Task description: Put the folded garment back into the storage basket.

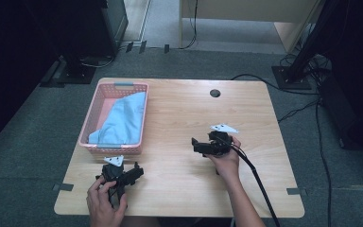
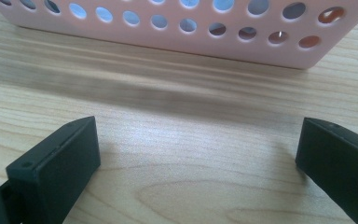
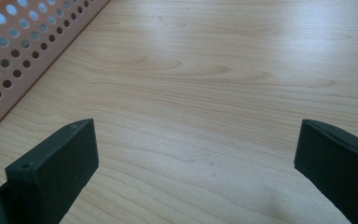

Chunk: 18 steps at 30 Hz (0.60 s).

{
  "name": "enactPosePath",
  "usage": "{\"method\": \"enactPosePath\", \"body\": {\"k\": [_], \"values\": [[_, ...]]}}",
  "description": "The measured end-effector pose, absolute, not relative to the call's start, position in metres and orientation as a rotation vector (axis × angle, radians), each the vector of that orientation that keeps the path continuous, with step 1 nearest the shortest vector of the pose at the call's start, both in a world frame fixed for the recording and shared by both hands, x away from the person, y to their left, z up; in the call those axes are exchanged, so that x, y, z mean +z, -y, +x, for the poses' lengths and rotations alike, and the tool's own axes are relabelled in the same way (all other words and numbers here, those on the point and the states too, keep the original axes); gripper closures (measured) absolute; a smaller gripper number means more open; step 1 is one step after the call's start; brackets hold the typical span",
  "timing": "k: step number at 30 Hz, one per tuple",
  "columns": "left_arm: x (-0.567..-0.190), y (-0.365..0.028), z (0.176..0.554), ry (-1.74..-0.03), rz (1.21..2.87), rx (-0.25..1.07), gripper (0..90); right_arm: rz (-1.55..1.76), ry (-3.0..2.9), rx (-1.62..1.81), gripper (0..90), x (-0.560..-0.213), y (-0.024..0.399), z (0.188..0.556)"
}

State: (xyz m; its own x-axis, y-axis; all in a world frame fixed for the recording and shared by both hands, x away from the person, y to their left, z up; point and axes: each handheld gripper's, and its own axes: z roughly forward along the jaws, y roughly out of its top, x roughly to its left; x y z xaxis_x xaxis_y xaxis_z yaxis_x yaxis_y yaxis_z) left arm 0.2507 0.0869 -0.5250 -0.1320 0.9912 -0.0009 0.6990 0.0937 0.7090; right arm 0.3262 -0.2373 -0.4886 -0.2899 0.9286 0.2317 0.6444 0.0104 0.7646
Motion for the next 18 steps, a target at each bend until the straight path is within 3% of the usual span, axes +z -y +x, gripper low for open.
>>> {"method": "enactPosePath", "body": {"k": [18], "values": [[-0.525, -0.087, 0.251, -1.888, 1.653, 0.784, 0.0, 1.676, -1.896, 1.149, 0.0, -0.494, 0.273, 0.316]]}}
